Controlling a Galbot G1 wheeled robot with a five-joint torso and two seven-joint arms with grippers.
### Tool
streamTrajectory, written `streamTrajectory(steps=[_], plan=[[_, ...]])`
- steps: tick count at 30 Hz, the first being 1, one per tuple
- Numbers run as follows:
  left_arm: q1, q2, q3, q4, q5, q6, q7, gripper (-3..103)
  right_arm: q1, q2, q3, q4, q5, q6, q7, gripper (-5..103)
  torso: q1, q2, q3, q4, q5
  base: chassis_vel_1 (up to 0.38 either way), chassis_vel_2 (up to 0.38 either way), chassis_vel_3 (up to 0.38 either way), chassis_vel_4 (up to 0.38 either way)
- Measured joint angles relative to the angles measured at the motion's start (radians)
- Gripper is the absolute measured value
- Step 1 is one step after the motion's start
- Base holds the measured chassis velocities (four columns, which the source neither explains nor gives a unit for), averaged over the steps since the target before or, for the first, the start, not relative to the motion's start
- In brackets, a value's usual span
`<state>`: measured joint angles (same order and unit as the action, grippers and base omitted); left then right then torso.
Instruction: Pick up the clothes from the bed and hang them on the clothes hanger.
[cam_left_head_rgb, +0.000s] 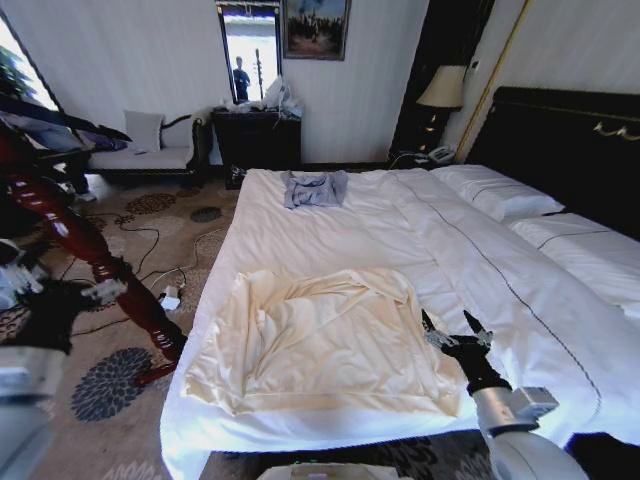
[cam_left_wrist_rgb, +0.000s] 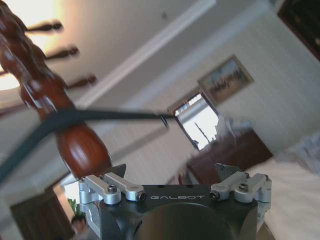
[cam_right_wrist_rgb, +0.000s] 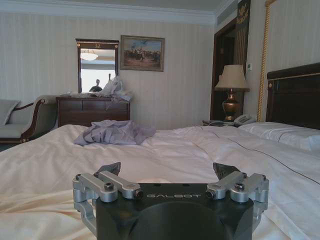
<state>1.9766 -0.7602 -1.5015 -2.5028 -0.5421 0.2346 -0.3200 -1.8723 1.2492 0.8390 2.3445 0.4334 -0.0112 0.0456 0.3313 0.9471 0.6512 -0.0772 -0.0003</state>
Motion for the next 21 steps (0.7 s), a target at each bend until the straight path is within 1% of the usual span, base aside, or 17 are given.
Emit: streamTrajectory(steps=[1, 2, 3, 5, 6, 7, 8, 9, 12, 15, 18, 21], plan=[[0.000, 0.020, -0.046, 0.000, -0.035, 0.003, 0.004, 100, -0.004, 0.001, 0.000, 0.000, -0.004, 0.003, 0.000, 100, 0.000, 0.000, 0.000, 0.0000, 0.0001, 0.000, 0.000, 0.000, 0.000], [-0.001, 0.033, -0.074, 0.000, -0.054, 0.005, 0.005, 100, -0.005, 0.001, 0.001, 0.000, -0.007, 0.005, -0.001, 100, 0.000, 0.000, 0.000, 0.0001, 0.0001, 0.000, 0.000, 0.000, 0.000], [-0.006, 0.061, -0.133, 0.000, -0.095, 0.011, 0.006, 100, -0.008, 0.001, 0.001, -0.001, -0.012, 0.008, -0.001, 100, 0.000, 0.000, 0.000, 0.0001, 0.0001, 0.000, 0.000, 0.000, 0.000], [-0.016, 0.097, -0.201, 0.000, -0.142, 0.040, 0.000, 100, -0.008, 0.002, 0.001, -0.006, -0.016, 0.010, -0.001, 100, 0.000, 0.000, 0.000, -0.0001, 0.0002, 0.000, 0.000, 0.000, 0.000], [-0.016, 0.097, -0.201, 0.000, -0.142, 0.040, 0.000, 100, -0.008, 0.002, 0.001, -0.006, -0.016, 0.010, -0.001, 100, 0.000, 0.000, 0.000, -0.0001, 0.0002, 0.000, 0.000, 0.000, 0.000], [-0.017, 0.108, -0.232, 0.000, -0.155, 0.057, -0.004, 100, -0.006, 0.002, 0.000, -0.009, -0.019, 0.011, -0.001, 100, 0.000, 0.000, 0.000, -0.0002, 0.0002, 0.000, 0.000, 0.000, 0.000], [-0.012, 0.117, -0.283, 0.000, -0.163, 0.081, -0.005, 100, -0.003, 0.005, -0.003, -0.014, -0.026, 0.012, -0.001, 100, 0.000, 0.000, 0.000, 0.0000, 0.0002, 0.000, 0.000, 0.000, 0.000], [-0.012, 0.117, -0.283, 0.000, -0.163, 0.081, -0.005, 100, -0.003, 0.005, -0.003, -0.014, -0.026, 0.012, -0.001, 100, 0.000, 0.000, 0.000, 0.0000, 0.0002, 0.000, 0.000, 0.000, 0.000], [0.009, 0.128, -0.370, 0.001, -0.156, 0.092, 0.006, 100, -0.003, 0.011, -0.011, -0.020, -0.035, 0.014, -0.002, 100, 0.000, 0.000, 0.000, 0.0002, 0.0002, 0.000, 0.000, 0.000, 0.000], [0.013, 0.141, -0.396, 0.025, -0.150, 0.086, 0.013, 100, -0.004, 0.012, -0.013, -0.023, -0.038, 0.016, -0.003, 100, 0.000, 0.000, 0.000, 0.0000, 0.0004, 0.000, 0.000, 0.000, 0.000], [0.007, 0.153, -0.412, 0.106, -0.142, 0.076, 0.020, 100, -0.004, 0.010, -0.012, -0.025, -0.038, 0.017, -0.003, 100, 0.000, 0.000, 0.000, 0.0000, 0.0002, 0.000, 0.000, 0.000, 0.000], [0.003, 0.154, -0.411, 0.141, -0.135, 0.077, 0.019, 100, -0.004, 0.010, -0.010, -0.026, -0.037, 0.017, -0.003, 100, 0.000, 0.000, 0.000, 0.0001, 0.0000, 0.000, 0.000, 0.000, 0.000]])
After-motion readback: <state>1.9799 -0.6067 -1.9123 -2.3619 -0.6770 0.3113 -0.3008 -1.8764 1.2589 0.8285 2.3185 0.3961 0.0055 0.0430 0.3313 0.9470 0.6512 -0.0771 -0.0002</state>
